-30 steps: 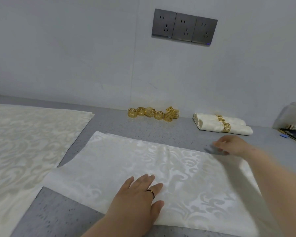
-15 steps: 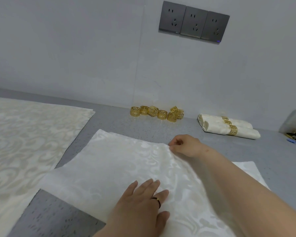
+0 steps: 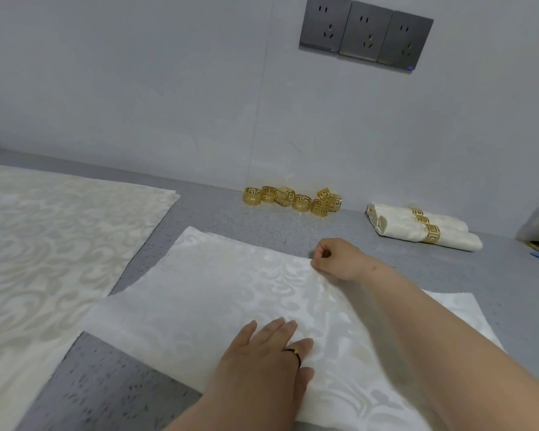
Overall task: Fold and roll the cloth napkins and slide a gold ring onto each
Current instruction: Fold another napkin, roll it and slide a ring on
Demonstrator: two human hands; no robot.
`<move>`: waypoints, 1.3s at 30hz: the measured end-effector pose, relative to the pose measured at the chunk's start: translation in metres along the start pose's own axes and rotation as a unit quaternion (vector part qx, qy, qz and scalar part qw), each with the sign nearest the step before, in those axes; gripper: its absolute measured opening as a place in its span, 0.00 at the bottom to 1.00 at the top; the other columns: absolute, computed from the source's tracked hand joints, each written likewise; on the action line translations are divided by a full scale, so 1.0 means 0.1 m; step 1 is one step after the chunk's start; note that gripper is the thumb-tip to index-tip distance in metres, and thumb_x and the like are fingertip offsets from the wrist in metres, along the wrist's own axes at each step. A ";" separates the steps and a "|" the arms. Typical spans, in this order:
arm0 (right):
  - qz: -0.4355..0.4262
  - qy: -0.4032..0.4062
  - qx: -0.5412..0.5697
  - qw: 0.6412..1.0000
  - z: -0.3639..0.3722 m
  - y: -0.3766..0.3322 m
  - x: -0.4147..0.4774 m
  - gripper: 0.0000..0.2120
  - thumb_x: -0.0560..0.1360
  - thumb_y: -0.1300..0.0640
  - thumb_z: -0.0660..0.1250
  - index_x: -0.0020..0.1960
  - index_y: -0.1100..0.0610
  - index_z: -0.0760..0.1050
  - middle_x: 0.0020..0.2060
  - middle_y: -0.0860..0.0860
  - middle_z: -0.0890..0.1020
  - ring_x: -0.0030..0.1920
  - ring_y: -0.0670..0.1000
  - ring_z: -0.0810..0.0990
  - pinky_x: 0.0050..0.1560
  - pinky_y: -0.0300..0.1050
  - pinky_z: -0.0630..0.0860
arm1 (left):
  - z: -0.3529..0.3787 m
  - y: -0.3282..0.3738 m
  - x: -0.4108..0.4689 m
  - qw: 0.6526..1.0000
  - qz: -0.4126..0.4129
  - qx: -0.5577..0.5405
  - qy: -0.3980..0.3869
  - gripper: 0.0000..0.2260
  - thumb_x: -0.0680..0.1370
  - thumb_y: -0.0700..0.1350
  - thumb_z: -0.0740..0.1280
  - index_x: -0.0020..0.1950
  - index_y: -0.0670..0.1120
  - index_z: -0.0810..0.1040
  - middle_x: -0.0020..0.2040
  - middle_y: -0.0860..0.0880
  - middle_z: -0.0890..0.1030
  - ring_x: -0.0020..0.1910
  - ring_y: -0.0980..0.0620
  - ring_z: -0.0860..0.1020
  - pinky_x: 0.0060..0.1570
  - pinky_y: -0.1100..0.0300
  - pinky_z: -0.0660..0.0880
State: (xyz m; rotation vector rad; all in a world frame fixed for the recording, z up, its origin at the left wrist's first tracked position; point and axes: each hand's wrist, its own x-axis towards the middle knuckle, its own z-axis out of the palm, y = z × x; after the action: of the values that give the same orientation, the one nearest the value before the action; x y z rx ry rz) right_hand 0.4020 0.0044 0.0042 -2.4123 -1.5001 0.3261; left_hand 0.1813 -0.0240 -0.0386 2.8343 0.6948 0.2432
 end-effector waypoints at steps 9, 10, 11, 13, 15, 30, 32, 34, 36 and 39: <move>-0.002 0.030 -0.094 0.995 0.01 -0.07 0.01 0.08 0.77 0.62 0.55 0.39 0.53 0.65 0.34 0.42 0.68 0.46 0.48 0.69 0.61 0.45 0.63 | 0.00 0.01 -0.02 0.997 -0.034 0.015 0.066 0.38 0.79 0.53 0.32 0.39 0.61 0.83 0.41 0.62 0.83 0.43 0.65 0.81 0.38 0.64 0.79; 0.001 0.032 -0.095 0.995 0.02 -0.08 0.00 0.11 0.77 0.62 0.55 0.36 0.51 0.64 0.34 0.42 0.68 0.46 0.48 0.69 0.61 0.45 0.62 | -0.03 0.02 -0.02 0.998 -0.028 0.028 0.046 0.38 0.78 0.56 0.30 0.45 0.61 0.83 0.48 0.60 0.83 0.49 0.64 0.80 0.46 0.66 0.77; 0.007 0.031 -0.099 0.995 0.03 -0.09 -0.01 0.13 0.77 0.62 0.55 0.35 0.50 0.62 0.36 0.43 0.70 0.46 0.49 0.69 0.62 0.45 0.62 | -0.01 0.00 0.03 0.998 -0.011 0.045 0.043 0.39 0.74 0.60 0.28 0.55 0.59 0.80 0.60 0.58 0.78 0.59 0.62 0.76 0.58 0.66 0.70; 0.011 0.033 -0.119 0.992 0.04 -0.13 -0.06 0.11 0.77 0.61 0.55 0.38 0.50 0.66 0.44 0.49 0.74 0.49 0.52 0.71 0.61 0.45 0.63 | 0.04 -0.02 0.05 0.999 0.006 0.038 -0.003 0.39 0.69 0.62 0.31 0.63 0.54 0.76 0.68 0.56 0.71 0.67 0.58 0.70 0.66 0.62 0.62; 0.016 0.052 -0.150 0.987 0.04 -0.18 -0.11 0.09 0.78 0.60 0.54 0.51 0.55 0.73 0.54 0.55 0.75 0.56 0.56 0.73 0.59 0.46 0.65 | 0.07 -0.01 0.01 1.000 -0.011 0.028 -0.006 0.28 0.71 0.59 0.45 0.47 0.54 0.85 0.52 0.57 0.82 0.51 0.61 0.80 0.48 0.62 0.78; -0.028 -0.013 -0.098 0.995 0.51 -0.11 -1.72 0.63 0.45 0.28 0.17 0.75 0.49 0.47 0.76 0.48 0.46 0.75 0.46 0.44 0.71 0.39 0.39 | 0.00 0.06 -0.10 0.993 -0.097 0.042 -0.047 0.26 0.80 0.58 0.46 0.76 0.51 0.44 0.77 0.53 0.43 0.75 0.57 0.40 0.72 0.54 0.37; -0.001 -0.037 -0.102 0.994 0.42 0.00 -1.75 0.67 0.41 0.24 0.17 0.75 0.48 0.45 0.76 0.47 0.44 0.75 0.46 0.43 0.72 0.41 0.39 | -0.06 0.04 -0.13 0.990 -0.117 0.040 -0.061 0.28 0.79 0.61 0.46 0.76 0.51 0.43 0.77 0.53 0.42 0.75 0.55 0.40 0.72 0.53 0.37; 0.031 -0.049 -0.099 0.993 0.32 0.14 -1.77 0.57 0.52 0.22 0.25 0.75 0.48 0.43 0.75 0.47 0.43 0.75 0.47 0.42 0.72 0.42 0.39 | -0.12 -0.06 -0.16 0.985 -0.154 0.034 -0.068 0.29 0.79 0.62 0.46 0.76 0.51 0.43 0.77 0.52 0.41 0.75 0.54 0.41 0.72 0.52 0.38; 0.059 -0.043 -0.100 0.992 0.23 0.31 -1.82 0.41 0.68 0.29 0.36 0.75 0.49 0.42 0.75 0.47 0.43 0.75 0.47 0.42 0.73 0.44 0.40 | -0.22 -0.28 -0.22 0.976 -0.200 0.052 -0.070 0.29 0.79 0.61 0.46 0.76 0.50 0.43 0.77 0.51 0.42 0.75 0.52 0.43 0.72 0.52 0.42; 0.122 -0.022 -0.114 0.986 0.10 0.64 -1.89 0.29 0.79 0.40 0.43 0.76 0.50 0.42 0.76 0.49 0.44 0.75 0.48 0.43 0.74 0.45 0.42 | -0.40 -0.78 -0.43 0.954 -0.282 0.092 -0.051 0.27 0.80 0.59 0.44 0.76 0.47 0.46 0.77 0.48 0.46 0.76 0.49 0.46 0.73 0.54 0.48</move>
State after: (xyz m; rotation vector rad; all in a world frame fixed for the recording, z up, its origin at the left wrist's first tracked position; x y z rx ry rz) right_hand 0.3703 -0.1913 -0.0201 -2.7960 -1.3234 0.2714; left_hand 0.1017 0.0300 -0.0239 2.6370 1.5207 -0.0671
